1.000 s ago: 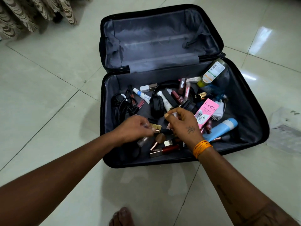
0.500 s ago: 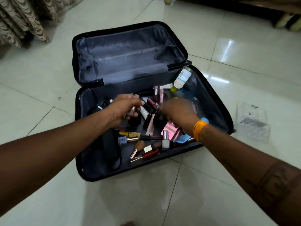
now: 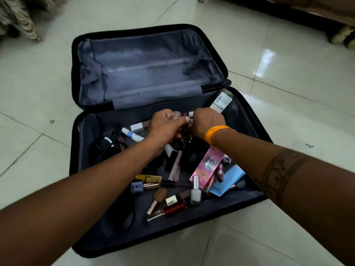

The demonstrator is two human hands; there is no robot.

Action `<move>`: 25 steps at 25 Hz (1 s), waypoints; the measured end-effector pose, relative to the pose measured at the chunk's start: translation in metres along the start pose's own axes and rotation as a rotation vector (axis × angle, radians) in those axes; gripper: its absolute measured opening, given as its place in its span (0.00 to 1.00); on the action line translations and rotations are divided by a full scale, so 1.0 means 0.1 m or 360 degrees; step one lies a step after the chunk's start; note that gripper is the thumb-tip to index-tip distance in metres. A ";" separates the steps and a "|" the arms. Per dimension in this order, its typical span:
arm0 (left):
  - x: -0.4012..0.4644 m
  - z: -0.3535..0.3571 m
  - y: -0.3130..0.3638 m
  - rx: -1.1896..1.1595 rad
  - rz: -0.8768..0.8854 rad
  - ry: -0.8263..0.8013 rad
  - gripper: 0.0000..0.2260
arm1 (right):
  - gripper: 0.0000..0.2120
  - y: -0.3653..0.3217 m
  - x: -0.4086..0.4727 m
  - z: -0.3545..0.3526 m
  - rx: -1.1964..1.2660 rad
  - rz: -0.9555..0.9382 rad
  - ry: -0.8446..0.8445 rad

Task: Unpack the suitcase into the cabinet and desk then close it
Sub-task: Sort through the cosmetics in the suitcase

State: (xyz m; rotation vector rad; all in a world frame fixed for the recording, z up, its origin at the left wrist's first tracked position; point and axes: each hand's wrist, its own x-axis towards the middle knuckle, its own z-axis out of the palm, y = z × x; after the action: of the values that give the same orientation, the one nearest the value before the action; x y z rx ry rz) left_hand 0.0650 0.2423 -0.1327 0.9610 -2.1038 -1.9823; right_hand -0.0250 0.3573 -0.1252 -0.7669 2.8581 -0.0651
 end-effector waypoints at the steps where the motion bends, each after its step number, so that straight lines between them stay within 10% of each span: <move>1: 0.01 -0.01 0.02 -0.0035 -0.0035 -0.0069 0.08 | 0.14 0.00 0.02 0.05 0.0003 0.0004 0.0032; 15: -0.16 0.11 0.35 -0.0186 -0.0144 -0.0053 0.10 | 0.10 0.90 -0.06 -0.58 0.1571 0.0008 -0.0383; 25: -0.62 0.96 1.31 0.0504 0.0005 -0.0829 0.08 | 0.11 2.13 -1.14 -0.96 0.2277 0.0241 -0.0282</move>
State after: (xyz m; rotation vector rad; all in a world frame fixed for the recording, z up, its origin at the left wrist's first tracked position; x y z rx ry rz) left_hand 0.0200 0.3511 -0.0046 0.4995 -2.7489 -2.1120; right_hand -0.0506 0.5980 -0.0317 -0.1819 1.8855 -1.6288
